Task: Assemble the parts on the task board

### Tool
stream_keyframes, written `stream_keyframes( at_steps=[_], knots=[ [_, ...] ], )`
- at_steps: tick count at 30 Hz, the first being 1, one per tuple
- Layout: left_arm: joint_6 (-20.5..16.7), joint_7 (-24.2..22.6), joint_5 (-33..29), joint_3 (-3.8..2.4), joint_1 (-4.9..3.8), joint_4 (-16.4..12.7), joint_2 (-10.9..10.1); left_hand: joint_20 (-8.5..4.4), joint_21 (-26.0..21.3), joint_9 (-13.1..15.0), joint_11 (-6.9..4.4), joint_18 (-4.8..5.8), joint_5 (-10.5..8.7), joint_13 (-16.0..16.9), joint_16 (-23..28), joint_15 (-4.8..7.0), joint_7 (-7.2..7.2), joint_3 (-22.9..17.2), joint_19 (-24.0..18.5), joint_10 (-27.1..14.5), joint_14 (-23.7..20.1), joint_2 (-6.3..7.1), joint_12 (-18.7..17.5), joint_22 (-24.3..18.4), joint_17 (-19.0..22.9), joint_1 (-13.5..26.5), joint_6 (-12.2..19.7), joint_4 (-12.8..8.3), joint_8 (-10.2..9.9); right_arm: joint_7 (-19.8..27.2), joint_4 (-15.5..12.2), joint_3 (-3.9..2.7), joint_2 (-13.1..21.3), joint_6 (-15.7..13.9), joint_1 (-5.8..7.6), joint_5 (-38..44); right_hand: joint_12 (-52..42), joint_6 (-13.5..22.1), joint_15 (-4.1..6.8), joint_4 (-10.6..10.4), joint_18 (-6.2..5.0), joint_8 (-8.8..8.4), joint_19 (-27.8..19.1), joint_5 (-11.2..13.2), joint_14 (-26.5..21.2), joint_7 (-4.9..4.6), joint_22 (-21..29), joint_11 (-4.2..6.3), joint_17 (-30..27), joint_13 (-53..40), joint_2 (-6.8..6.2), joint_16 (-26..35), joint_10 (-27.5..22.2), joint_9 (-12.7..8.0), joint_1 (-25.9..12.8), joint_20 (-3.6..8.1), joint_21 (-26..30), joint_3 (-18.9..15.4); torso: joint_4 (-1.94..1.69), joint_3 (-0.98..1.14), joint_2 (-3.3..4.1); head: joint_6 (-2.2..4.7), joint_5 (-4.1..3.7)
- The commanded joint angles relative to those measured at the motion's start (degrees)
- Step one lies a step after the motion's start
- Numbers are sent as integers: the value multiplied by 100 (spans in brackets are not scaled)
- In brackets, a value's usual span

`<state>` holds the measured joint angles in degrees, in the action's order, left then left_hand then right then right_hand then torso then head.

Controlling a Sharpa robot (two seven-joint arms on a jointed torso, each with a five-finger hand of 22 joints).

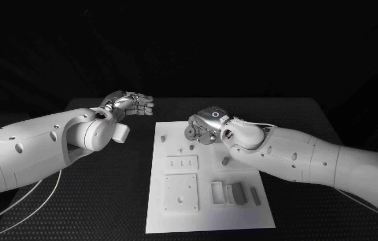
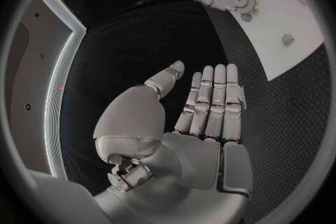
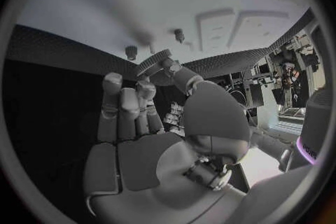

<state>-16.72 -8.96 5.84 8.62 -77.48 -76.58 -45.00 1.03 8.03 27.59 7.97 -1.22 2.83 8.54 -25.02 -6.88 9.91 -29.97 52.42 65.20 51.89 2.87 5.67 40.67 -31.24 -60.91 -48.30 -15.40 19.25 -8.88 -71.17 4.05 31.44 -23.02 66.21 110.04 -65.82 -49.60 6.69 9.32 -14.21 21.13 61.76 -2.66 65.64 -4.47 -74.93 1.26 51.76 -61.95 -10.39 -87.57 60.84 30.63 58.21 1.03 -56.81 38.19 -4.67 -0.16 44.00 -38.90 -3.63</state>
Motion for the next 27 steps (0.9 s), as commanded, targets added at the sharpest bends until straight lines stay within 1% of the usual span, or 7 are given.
stream_keyframes(
  at_steps=[1, 5, 10, 13, 16, 21, 27],
  knots=[
    [74, -34, 21, -4, -8, -7, 24, 41, -30, -9, -4, -100, 18, 8, 32, -30, 40, 21, -11, 25, 26, 19, -19, 10, -10, 10, -18, -5, -36, 33, 116, 8, -91, -3, -55, 81, 30, -1106, 23, -39, -79, -28, 7, -23, -22, -24, -76, 16, -22, 9, -49, -8, -41, 1, -2, 7, -18, 3, -8, -1, 3, -8, 19],
    [78, -30, 21, -4, -8, 0, 28, 41, -30, -9, -4, -100, 18, 8, 34, -31, 40, 22, -11, 25, 26, 20, -20, 10, -12, 11, -18, -5, -37, 60, 289, 10, -204, 41, -85, 62, 34, -1099, 23, -46, -79, -34, 4, -23, -36, -27, -75, 13, -43, 12, -55, -3, -44, 2, 0, 7, -14, 6, -4, 1, -1, -13, 31],
    [77, -24, 21, -5, -8, -4, 23, 42, -31, -9, -3, -100, 18, 9, 37, -31, 41, 23, -11, 25, 26, 20, -23, 11, -15, 12, -17, -5, -38, 89, 388, 16, -239, 101, -87, 34, 38, -1092, 22, -51, -79, -40, 0, -23, -43, -30, -74, 10, -51, 14, -60, 2, -49, 2, 4, 7, -10, 8, 2, 0, -2, -24, 52],
    [74, -24, 21, -5, -8, -9, 19, 42, -32, -10, -3, -100, 18, 9, 38, -32, 41, 24, -11, 25, 26, 22, -24, 11, -17, 13, -17, -5, -39, 87, 466, 22, -270, 134, -87, 25, 42, -1085, 20, -57, -79, -45, -5, -23, -47, -33, -74, 7, -53, 15, -72, 6, -54, 3, 2, 6, -6, 7, 20, 4, 1, -21, 63],
    [80, -23, 21, -5, -9, -18, 22, 42, -33, -10, -3, -100, 18, 10, 40, -32, 41, 24, -11, 26, 27, 23, -25, 12, -18, 14, -16, -4, -40, 82, 527, 29, -299, 136, -87, 14, 45, -1080, 18, -63, -79, -50, -9, -23, -52, -36, -73, 5, -55, 17, -74, 9, -60, 3, 3, 4, -2, 8, 29, 8, 4, -8, 46],
    [77, -16, 21, -5, -9, -18, 20, 42, -34, -10, -3, -100, 18, 11, 43, -32, 42, 25, -11, 26, 27, 23, -28, 12, -21, 14, -15, -4, -41, 81, 521, 30, -308, 156, -87, 3, 50, -1067, 15, -70, -79, -60, -16, -23, -59, -41, -73, 0, -57, 18, -81, 15, -70, 3, 6, 2, 4, 9, 23, 16, 2, -1, 42],
    [78, -14, 21, -5, -9, -16, 19, 43, -36, -10, -2, -100, 18, 11, 48, -33, 43, 27, -12, 24, 26, 27, -32, 13, -25, 15, -13, -5, -43, 55, 525, 32, -322, 122, -87, -1, 52, -1059, 13, -74, -79, -66, -21, -23, -64, -45, -72, -4, -59, 19, -87, 19, -76, 4, 8, 1, 8, 10, 19, 14, 1, 2, 38]
  ],
)
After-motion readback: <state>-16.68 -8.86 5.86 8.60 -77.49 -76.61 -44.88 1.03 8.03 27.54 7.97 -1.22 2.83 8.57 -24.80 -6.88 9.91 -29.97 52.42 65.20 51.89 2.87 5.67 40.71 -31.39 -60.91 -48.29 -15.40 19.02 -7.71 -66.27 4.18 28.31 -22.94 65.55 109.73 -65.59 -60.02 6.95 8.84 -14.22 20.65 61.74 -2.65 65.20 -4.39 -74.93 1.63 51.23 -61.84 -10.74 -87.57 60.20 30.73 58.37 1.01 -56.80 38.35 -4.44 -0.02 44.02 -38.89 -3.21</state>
